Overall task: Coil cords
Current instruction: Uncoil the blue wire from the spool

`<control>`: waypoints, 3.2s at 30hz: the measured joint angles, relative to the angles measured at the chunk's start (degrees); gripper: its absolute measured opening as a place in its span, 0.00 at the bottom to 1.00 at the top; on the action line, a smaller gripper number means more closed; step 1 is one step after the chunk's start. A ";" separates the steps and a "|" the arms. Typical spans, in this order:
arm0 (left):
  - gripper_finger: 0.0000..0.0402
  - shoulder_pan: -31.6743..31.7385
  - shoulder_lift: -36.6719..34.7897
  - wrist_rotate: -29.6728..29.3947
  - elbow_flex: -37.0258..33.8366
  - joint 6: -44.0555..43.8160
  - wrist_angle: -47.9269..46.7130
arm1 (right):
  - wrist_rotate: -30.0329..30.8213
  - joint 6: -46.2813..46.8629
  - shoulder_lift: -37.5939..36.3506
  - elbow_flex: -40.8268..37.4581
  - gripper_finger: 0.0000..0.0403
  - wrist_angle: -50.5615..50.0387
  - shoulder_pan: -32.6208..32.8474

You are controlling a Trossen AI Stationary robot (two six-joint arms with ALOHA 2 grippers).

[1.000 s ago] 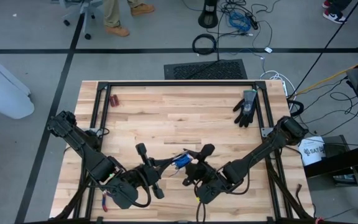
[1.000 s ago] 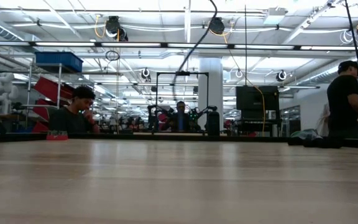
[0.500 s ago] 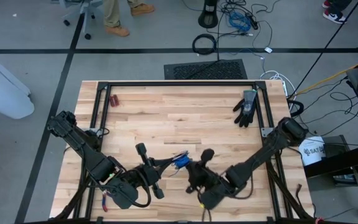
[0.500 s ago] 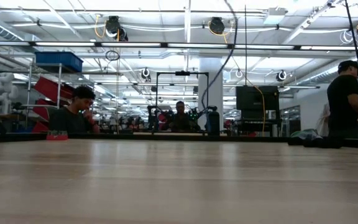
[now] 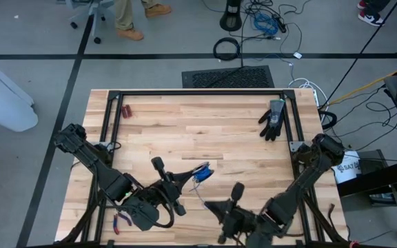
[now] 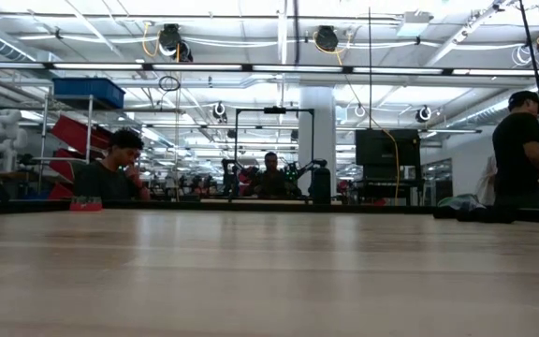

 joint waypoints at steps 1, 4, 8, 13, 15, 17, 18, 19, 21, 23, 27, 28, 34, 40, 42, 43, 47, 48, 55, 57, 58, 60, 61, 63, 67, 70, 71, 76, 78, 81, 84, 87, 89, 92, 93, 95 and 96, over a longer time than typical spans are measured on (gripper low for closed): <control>0.01 0.01 0.00 0.01 0.00 -0.02 -0.22 | 0.06 -1.08 0.00 1.10 0.00 -0.08 0.76; 0.01 -0.21 0.01 0.31 0.00 -0.07 -0.16 | 0.91 -3.32 -0.07 4.04 0.00 0.04 2.92; 0.01 -0.28 0.02 0.72 0.00 -0.22 0.07 | 3.89 -6.49 -0.04 7.56 0.00 -0.20 5.93; 0.01 -0.21 0.02 -0.03 0.00 -0.02 -0.65 | 9.21 -10.66 -0.07 10.37 0.00 -0.07 10.00; 0.01 -0.38 0.02 -0.04 0.00 -0.02 -0.65 | 11.49 -11.72 -0.07 10.87 0.00 0.04 11.18; 0.01 -0.61 0.02 -0.02 0.00 -0.04 -0.65 | 13.87 -12.71 -0.07 11.16 0.00 -0.03 12.01; 0.01 -0.76 0.02 0.03 0.00 -0.04 -0.63 | 14.79 -12.90 -0.07 11.20 0.00 -0.02 12.23; 0.01 -0.97 0.02 0.06 0.00 -0.04 -0.63 | 15.51 -12.94 -0.07 11.22 0.00 0.00 12.44; 0.01 -1.21 0.02 0.09 0.00 -0.07 -0.48 | 16.50 -13.31 -0.07 11.24 0.00 0.03 12.98; 0.01 -1.33 0.02 0.09 0.00 -0.07 -0.43 | 16.38 -13.77 -0.07 11.24 0.00 0.26 13.08; 0.01 -1.17 0.02 0.12 0.00 -1.39 -0.42 | 13.90 -13.97 -0.17 11.24 0.00 2.97 12.92; 0.01 -1.03 0.02 0.08 0.00 -1.46 -0.41 | 11.66 -13.93 -0.19 11.24 0.00 3.74 12.87; 0.01 0.93 1.22 0.00 -0.02 -2.19 0.31 | 1.45 -13.93 -0.25 11.24 0.00 8.85 11.69; 0.01 2.00 1.75 -0.04 -0.04 -2.97 0.60 | -4.94 -13.49 -0.26 11.24 0.00 9.99 9.06; 0.01 2.09 1.96 -0.01 -0.07 -2.97 0.60 | -4.89 -14.20 -0.26 11.24 0.00 10.00 7.92; 0.01 2.11 1.97 0.01 -0.07 -2.97 0.63 | -4.85 -14.83 -0.26 11.24 0.00 10.17 7.32; 0.01 2.11 1.88 0.68 -0.07 -2.91 1.10 | -6.31 -17.84 -0.26 11.24 0.00 13.83 4.38; 0.01 2.11 1.88 1.09 -0.07 -2.80 1.21 | -7.56 -18.91 -0.26 11.24 0.00 15.28 3.76; 0.01 2.04 1.88 2.00 -0.07 -2.71 1.27 | -9.97 -27.97 -0.37 11.24 0.00 24.26 2.85; 0.01 2.01 1.88 3.03 -0.07 -2.71 1.30 | -7.81 -29.02 -0.82 11.20 0.00 24.32 3.36; 0.01 1.94 1.88 3.58 -0.07 -2.70 1.28 | -6.18 -29.44 -1.08 11.20 0.00 24.46 3.58; 0.01 1.89 1.88 4.24 -0.07 -2.67 1.26 | -3.19 -30.10 -1.60 11.20 0.00 24.48 4.19; 0.01 1.89 1.88 4.26 -0.07 -2.64 1.28 | -2.30 -30.14 -1.67 11.20 0.00 24.06 4.46; 0.01 1.75 1.88 4.26 -0.07 -2.54 1.30 | -0.77 -29.22 -1.68 11.20 0.00 21.56 5.25; 0.01 1.67 1.88 4.28 -0.07 -2.38 1.28 | 2.02 -19.59 -1.68 11.20 0.01 8.58 7.31; 0.01 1.67 1.86 4.28 -0.07 -2.36 1.28 | 3.10 -5.57 -1.66 11.20 0.05 -5.34 8.91; 0.01 1.67 1.86 4.31 -0.07 -2.38 1.28 | 2.82 0.32 -1.63 11.20 0.06 -9.95 9.36; 0.01 1.67 1.86 4.31 -0.07 -2.38 1.29 | -5.83 28.69 -1.57 11.20 0.14 -33.01 10.05; 0.01 1.67 1.86 4.31 -0.07 -2.48 1.29 | -7.86 36.29 -1.22 11.18 0.18 -39.72 9.49; 0.01 1.67 1.86 4.29 -0.07 -2.77 1.30 | -7.62 42.24 0.34 11.18 0.23 -47.45 8.42; 0.01 1.44 1.86 4.29 -0.07 -2.80 1.28 | -7.34 44.30 3.11 11.18 0.27 -52.34 6.73; 0.01 1.11 1.86 4.28 -0.07 -2.80 1.29 | -8.75 46.47 7.86 11.18 0.32 -54.85 4.90; 0.01 0.92 1.86 4.28 -0.07 -2.64 1.32 | -10.25 49.28 11.42 11.05 0.34 -56.11 4.00; 0.01 0.93 1.86 4.28 -0.07 -2.54 1.30 | -13.46 52.06 15.52 11.05 0.36 -56.19 3.14; 0.01 0.93 1.86 4.28 -0.07 -2.54 1.30 | -15.20 52.50 16.67 11.05 0.37 -56.12 2.79; 0.01 0.98 1.86 4.26 -0.07 -2.55 1.31 | -20.89 52.76 18.24 11.05 0.37 -55.76 1.88; 0.01 0.97 1.86 4.26 -0.07 -2.54 1.29 | -23.80 52.71 18.46 11.05 0.37 -55.43 1.45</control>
